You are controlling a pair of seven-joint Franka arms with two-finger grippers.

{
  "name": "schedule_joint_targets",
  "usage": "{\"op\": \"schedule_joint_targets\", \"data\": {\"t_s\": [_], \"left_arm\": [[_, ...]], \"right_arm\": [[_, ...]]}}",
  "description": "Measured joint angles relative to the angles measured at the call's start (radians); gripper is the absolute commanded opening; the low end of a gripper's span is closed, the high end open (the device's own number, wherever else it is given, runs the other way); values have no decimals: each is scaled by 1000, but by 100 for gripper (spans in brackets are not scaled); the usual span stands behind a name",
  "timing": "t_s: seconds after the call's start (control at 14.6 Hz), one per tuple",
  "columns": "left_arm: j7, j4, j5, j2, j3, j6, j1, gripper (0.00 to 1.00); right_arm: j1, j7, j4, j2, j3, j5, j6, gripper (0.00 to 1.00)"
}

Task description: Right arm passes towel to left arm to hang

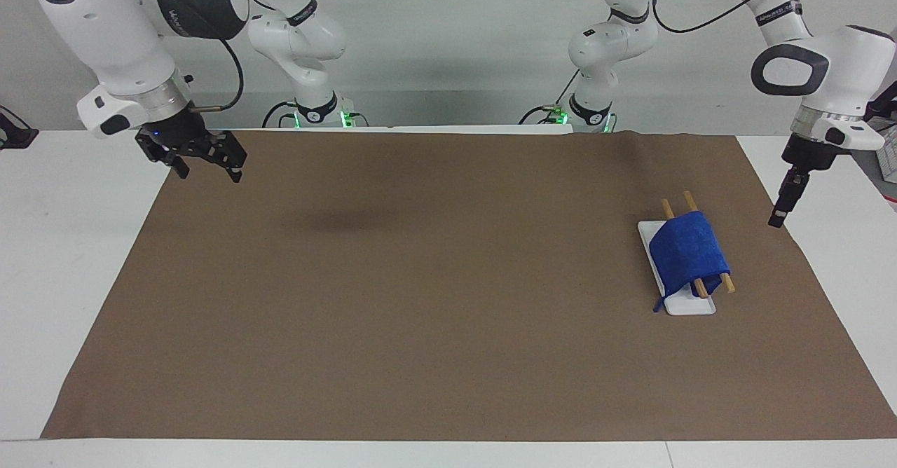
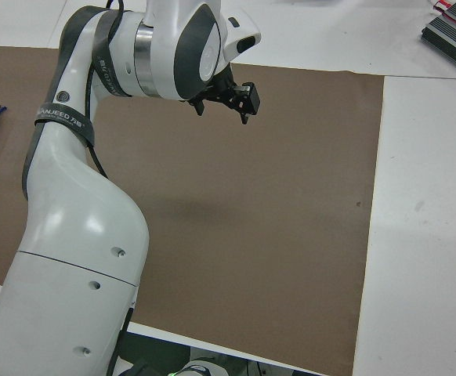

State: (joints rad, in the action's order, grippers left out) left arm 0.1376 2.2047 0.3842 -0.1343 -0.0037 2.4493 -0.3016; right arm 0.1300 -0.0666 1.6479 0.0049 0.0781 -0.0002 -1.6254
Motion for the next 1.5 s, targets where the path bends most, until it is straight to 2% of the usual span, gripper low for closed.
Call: {"op": "schedule_joint_targets", "data": {"t_s": [0.2, 0.48, 0.82, 0.96, 1.23, 1.5], "left_arm": [[1, -129, -163, 10, -3, -178, -4, 99], [-1, -323, -251, 26, -17, -458, 19, 99], [-1, -558, -313, 35, -29, -927, 170, 99], [2, -641, -319, 60, -32, -1062, 243, 99], [-21, -665, -324, 99, -31, -1098, 320, 99], [-61, -666, -343, 96, -28, -1098, 337, 99]], "right_arm": [[0, 0, 0, 0, 0, 0, 0, 100], [0, 0, 0, 0, 0, 0, 0, 100], [0, 0, 0, 0, 0, 0, 0, 100], [0, 0, 0, 0, 0, 0, 0, 100], [0, 0, 0, 0, 0, 0, 0, 100], [0, 0, 0, 0, 0, 0, 0, 100]]}}
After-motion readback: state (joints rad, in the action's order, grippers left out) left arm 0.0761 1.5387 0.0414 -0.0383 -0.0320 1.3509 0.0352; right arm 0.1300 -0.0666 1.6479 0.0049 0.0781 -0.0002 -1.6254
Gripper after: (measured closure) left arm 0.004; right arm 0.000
